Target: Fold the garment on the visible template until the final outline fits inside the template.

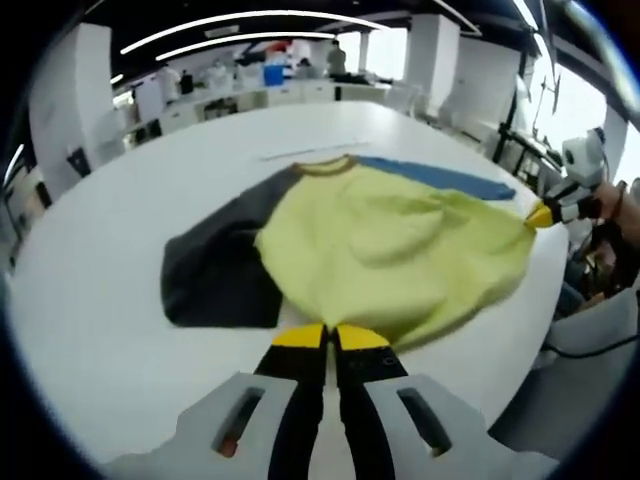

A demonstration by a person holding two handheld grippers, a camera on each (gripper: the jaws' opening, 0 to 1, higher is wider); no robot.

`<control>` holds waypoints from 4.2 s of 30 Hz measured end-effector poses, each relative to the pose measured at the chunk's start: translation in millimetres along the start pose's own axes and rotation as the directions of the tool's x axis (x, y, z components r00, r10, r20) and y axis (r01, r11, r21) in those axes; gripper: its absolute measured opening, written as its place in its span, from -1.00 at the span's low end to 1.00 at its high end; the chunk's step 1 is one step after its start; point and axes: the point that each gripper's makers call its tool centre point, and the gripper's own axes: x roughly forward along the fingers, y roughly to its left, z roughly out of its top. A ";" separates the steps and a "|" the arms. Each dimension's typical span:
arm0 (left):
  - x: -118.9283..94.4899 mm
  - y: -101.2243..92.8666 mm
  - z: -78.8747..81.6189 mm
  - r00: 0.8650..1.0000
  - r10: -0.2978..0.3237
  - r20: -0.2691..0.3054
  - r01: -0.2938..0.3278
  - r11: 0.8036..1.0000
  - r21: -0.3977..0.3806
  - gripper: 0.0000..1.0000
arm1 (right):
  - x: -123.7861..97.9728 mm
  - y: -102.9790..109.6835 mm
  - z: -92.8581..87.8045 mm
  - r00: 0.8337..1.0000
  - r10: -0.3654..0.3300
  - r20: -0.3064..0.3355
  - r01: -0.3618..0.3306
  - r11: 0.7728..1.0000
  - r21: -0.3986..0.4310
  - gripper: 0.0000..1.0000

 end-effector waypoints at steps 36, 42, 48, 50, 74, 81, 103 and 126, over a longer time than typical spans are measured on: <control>-1.4 5.0 -39.9 0.998 -0.001 -0.069 -0.001 1.000 -0.031 -0.96 | -2.2 11.9 -71.6 0.975 -0.100 -0.196 0.090 0.994 -0.063 -1.00; -5.5 2.4 -34.1 0.999 -0.037 -0.018 0.036 0.999 -0.030 -0.72 | -1.2 11.8 -66.9 0.977 -0.107 -0.182 0.092 0.992 -0.084 -1.00; -9.0 -2.6 -36.6 0.998 -0.068 -0.006 0.068 0.998 0.020 -0.42 | 0.1 11.9 -60.1 0.984 -0.100 -0.149 0.093 0.994 -0.049 -0.91; -9.9 -5.1 -39.3 0.996 -0.083 -0.014 0.084 0.996 0.025 -0.36 | -1.0 12.0 -56.9 0.986 -0.099 -0.135 0.096 0.995 -0.033 -0.80; 10.8 -6.8 -34.1 0.989 -0.148 -0.005 0.147 0.984 0.102 -1.00 | -5.1 5.7 -53.5 0.986 -0.124 -0.115 0.125 0.992 0.009 -0.62; 18.9 -20.6 8.6 0.981 -0.189 0.045 0.183 0.976 0.118 -1.00 | -4.7 5.8 -52.2 0.987 -0.121 -0.108 0.124 0.992 0.020 -0.62; 102.7 -41.7 47.2 0.971 -0.233 0.048 0.223 0.961 0.164 -1.00 | -8.7 1.3 -59.4 0.984 -0.143 -0.109 0.153 0.984 0.090 -0.62; 115.9 -41.4 49.0 0.973 -0.218 0.074 0.194 0.950 0.244 -0.61 | -8.9 2.8 -62.8 0.983 -0.152 -0.106 0.166 0.977 0.133 -0.55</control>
